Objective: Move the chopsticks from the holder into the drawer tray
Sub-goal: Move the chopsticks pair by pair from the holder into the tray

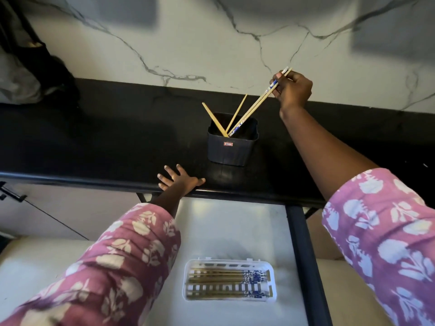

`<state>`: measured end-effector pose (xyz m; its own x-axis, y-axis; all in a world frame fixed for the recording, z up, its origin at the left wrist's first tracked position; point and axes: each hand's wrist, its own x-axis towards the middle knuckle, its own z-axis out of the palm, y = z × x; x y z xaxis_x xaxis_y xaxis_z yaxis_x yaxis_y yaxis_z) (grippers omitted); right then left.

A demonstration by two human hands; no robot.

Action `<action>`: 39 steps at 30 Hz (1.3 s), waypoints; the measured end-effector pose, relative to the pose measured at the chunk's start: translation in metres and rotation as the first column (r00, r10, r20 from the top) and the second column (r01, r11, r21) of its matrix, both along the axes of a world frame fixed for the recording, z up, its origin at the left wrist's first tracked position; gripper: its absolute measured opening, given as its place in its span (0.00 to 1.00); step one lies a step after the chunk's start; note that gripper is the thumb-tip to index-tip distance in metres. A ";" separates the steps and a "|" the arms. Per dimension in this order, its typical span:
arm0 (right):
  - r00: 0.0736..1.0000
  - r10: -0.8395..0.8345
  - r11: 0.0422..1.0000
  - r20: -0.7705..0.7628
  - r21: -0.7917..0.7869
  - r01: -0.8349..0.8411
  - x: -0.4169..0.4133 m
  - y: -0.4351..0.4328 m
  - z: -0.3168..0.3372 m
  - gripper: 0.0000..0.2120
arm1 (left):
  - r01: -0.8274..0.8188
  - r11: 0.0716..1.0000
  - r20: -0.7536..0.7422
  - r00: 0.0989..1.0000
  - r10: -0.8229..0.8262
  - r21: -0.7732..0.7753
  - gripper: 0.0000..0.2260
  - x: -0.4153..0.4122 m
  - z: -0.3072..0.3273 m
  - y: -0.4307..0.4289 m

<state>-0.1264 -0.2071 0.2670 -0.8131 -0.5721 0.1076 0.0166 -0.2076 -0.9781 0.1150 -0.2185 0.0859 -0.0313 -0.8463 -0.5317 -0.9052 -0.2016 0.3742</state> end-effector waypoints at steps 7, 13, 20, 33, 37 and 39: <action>0.981 0.154 0.986 -0.116 -0.045 -0.161 0.021 0.043 0.052 0.07 | -0.130 0.828 -0.488 0.852 -0.188 -0.546 0.25 -0.030 0.090 0.000; 0.940 0.267 0.961 -0.210 -0.014 -0.276 0.053 0.078 0.070 0.03 | -0.001 0.817 -0.671 0.571 -0.473 -0.576 0.19 -0.063 0.164 0.039; 0.956 0.198 0.976 -0.217 -0.049 -0.214 0.071 0.114 0.078 0.08 | -0.129 0.780 -0.689 0.572 -0.446 -0.612 0.13 -0.062 0.181 0.071; 0.939 -0.085 0.834 0.334 -0.492 0.250 0.109 0.154 0.048 0.12 | -0.185 0.940 -0.956 0.007 0.293 0.287 0.07 -0.055 0.191 0.086; 0.924 -0.029 0.888 0.382 -0.414 0.199 0.118 0.158 0.024 0.15 | -0.150 0.923 -0.934 -0.092 0.345 0.356 0.10 -0.055 0.195 0.090; 0.922 -0.005 0.918 0.387 -0.364 0.158 0.120 0.163 0.013 0.15 | -0.160 0.911 -0.924 -0.108 0.367 0.380 0.11 -0.053 0.195 0.088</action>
<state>-0.0063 -0.0443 0.2801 -0.8781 -0.4783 -0.0152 0.3284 -0.5791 -0.7462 0.0617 -0.1300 0.2806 -0.3829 -0.8829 -0.2719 0.4969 -0.4450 0.7450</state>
